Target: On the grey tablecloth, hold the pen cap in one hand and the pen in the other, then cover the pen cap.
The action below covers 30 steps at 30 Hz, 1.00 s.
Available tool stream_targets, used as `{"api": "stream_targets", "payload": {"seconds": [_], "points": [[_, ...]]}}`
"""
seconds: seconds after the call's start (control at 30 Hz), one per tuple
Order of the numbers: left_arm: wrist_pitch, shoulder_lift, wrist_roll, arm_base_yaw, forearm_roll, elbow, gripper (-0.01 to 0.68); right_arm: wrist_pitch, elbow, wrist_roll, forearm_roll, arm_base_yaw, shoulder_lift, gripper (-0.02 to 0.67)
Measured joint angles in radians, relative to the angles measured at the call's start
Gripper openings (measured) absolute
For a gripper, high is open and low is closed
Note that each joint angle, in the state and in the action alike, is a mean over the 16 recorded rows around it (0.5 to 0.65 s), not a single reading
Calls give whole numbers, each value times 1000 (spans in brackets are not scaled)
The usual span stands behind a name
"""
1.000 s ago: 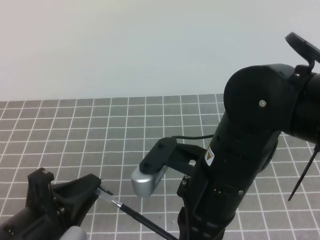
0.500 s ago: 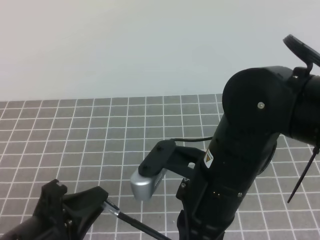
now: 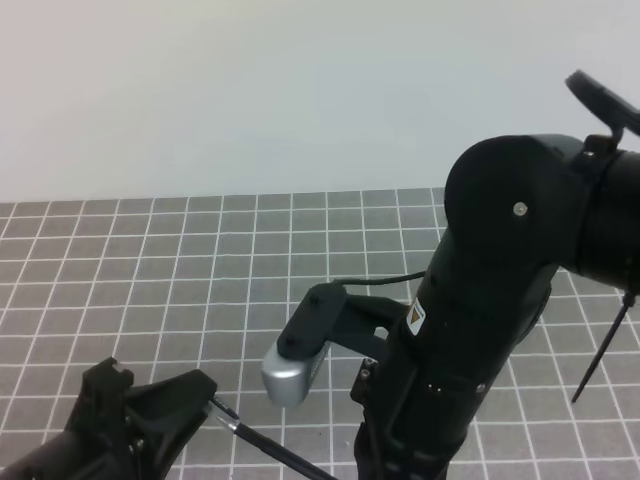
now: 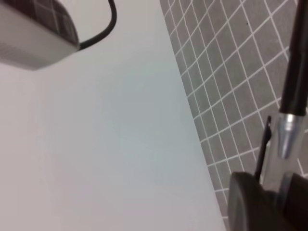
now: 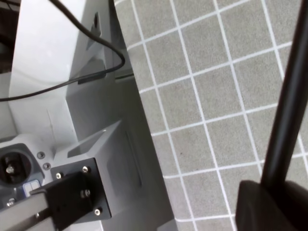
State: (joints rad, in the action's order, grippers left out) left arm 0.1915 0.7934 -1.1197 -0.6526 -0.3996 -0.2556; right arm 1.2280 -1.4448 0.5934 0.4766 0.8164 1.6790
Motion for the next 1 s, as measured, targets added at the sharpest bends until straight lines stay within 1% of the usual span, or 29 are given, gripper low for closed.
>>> {"api": "stream_targets", "payload": {"seconds": [0.17,0.3,0.43,0.6,0.83,1.0], "points": [[-2,0,10,1,-11,0,82,13,-20,2,16,0,20,40],[-8,-1,15,4,-15,-1,82,-3,-43,0,12,0,38,53],[-16,-3,20,6,-15,-2,82,22,-74,2,27,0,50,36],[-23,-4,24,7,-17,-3,82,4,-94,5,1,0,59,49],[-36,-5,33,-16,-19,-4,81,5,-104,13,-30,0,60,49],[-50,-6,39,-38,-20,-4,81,-19,-99,17,-66,0,62,67]]}}
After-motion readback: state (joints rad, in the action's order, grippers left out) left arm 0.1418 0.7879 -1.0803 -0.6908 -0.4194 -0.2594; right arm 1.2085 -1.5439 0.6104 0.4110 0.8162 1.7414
